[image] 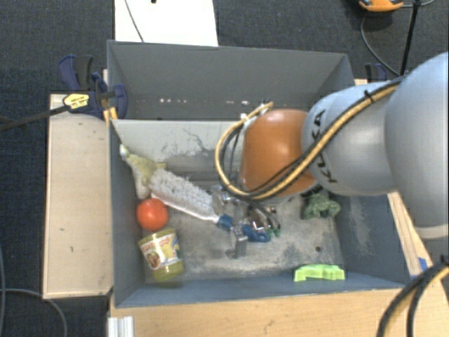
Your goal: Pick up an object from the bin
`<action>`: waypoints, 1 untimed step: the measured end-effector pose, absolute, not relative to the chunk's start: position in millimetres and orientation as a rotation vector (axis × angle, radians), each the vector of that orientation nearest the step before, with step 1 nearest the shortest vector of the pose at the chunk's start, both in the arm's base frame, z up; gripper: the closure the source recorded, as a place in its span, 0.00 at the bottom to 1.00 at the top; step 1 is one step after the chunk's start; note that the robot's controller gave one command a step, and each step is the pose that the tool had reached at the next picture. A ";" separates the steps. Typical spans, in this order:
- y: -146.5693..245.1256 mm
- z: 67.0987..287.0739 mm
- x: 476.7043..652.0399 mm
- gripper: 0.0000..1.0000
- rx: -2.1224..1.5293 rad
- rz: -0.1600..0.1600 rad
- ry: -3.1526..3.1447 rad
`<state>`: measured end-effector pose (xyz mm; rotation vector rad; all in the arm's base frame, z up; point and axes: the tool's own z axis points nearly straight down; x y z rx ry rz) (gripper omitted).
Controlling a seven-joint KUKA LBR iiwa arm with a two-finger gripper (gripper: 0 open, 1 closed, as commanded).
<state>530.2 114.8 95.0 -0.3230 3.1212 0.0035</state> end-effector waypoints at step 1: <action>71.6 134.5 533.8 0.00 -0.119 0.003 3.140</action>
Offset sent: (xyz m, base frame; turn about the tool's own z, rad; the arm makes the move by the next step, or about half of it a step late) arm 0.0460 -0.0514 0.0247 0.1992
